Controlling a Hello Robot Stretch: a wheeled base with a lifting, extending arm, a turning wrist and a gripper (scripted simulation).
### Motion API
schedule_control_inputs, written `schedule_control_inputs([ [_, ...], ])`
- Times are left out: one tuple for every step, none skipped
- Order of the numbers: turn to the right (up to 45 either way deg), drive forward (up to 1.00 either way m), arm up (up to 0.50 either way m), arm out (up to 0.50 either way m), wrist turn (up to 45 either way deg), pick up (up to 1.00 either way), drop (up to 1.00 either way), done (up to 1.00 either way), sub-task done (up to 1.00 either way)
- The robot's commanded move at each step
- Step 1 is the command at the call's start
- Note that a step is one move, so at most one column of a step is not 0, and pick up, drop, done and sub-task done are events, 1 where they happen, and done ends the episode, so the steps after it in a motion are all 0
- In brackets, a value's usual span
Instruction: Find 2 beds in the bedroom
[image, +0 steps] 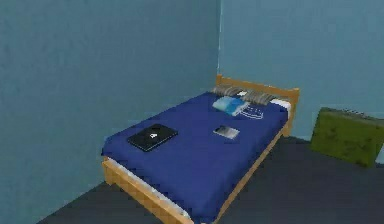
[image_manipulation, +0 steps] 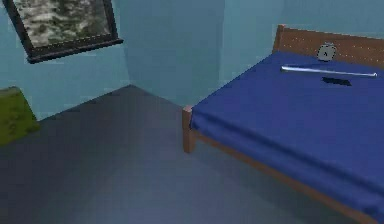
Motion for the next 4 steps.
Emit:
schedule_control_inputs([
  [24.0, 0.00, 0.00, 0.00, 0.0, 0.00, 0.00, 0.00, 0.00],
  [0.0, 0.10, 0.00, 0.00, 0.0, 0.00, 0.00, 0.00, 0.00],
  [-15.0, 0.00, 0.00, 0.00, 0.0, 0.00, 0.00, 0.00, 0.00],
  [0.0, 0.00, 0.00, 0.00, 0.0, 0.00, 0.00, 1.00, 0.00],
])
